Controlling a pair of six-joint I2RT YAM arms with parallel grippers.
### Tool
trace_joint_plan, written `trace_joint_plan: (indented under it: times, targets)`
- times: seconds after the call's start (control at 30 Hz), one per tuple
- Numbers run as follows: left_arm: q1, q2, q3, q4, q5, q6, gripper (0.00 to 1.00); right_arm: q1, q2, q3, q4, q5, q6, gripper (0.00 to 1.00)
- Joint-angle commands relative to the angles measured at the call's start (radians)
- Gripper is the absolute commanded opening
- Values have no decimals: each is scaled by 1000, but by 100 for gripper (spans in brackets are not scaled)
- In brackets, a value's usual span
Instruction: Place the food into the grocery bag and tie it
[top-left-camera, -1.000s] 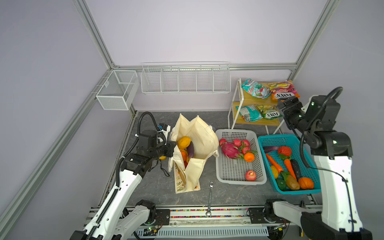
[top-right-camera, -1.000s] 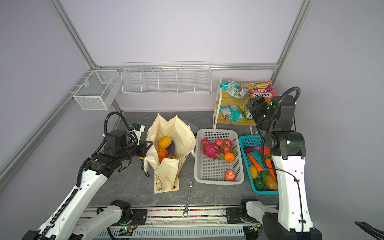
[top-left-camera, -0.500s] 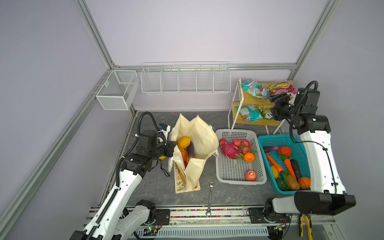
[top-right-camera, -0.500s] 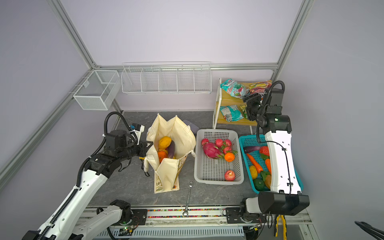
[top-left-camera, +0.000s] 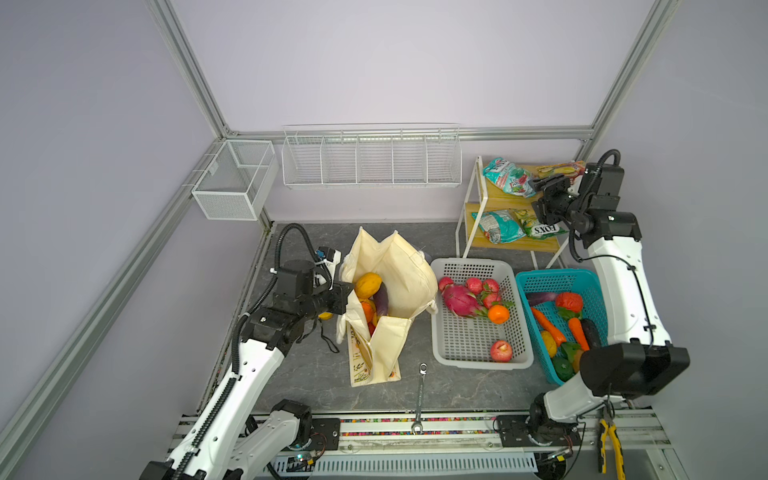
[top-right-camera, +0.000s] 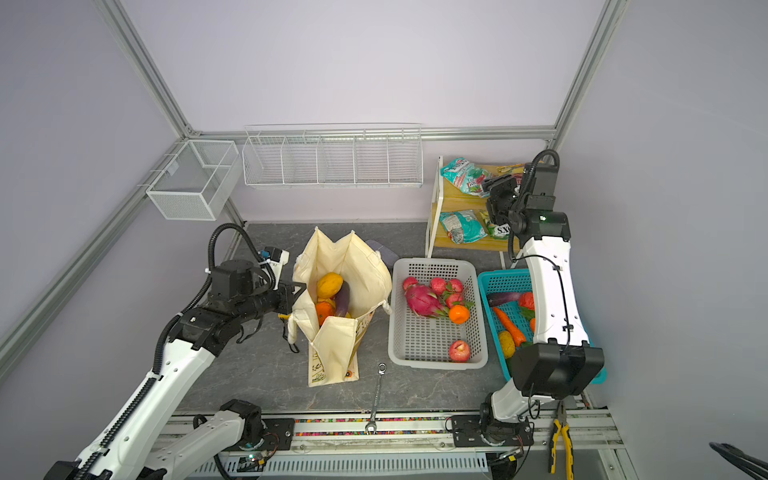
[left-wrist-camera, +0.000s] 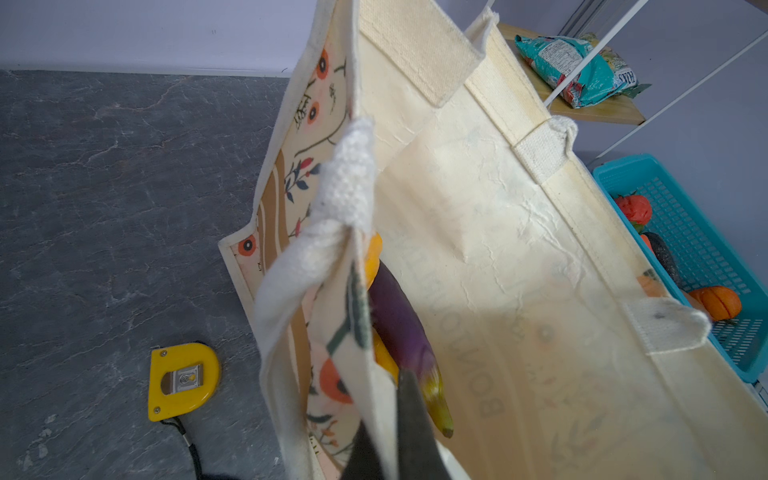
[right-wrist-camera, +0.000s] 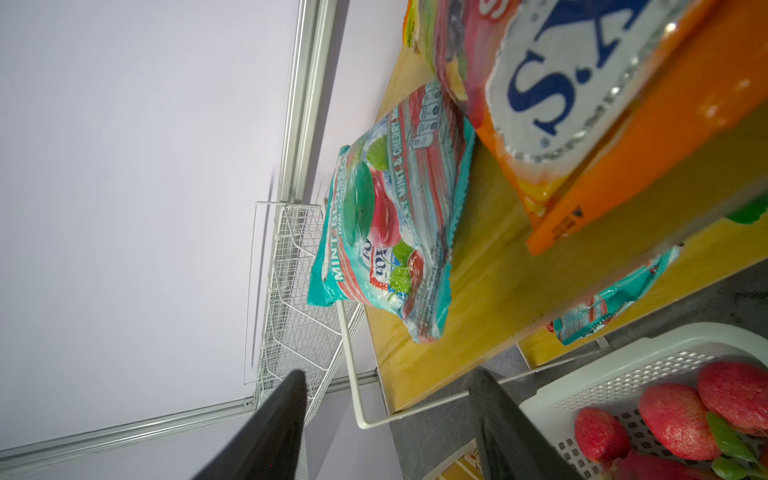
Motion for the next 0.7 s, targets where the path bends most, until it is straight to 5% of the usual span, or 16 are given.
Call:
trace_joint_plan:
  times: [0.0, 0.67]
  targets:
    - [-5, -20, -3, 24, 10, 12, 0, -5, 26, 43, 33, -14, 7, 65]
    - [-5, -21, -3, 25, 13, 12, 0, -7, 62, 101, 2, 13, -25, 69]
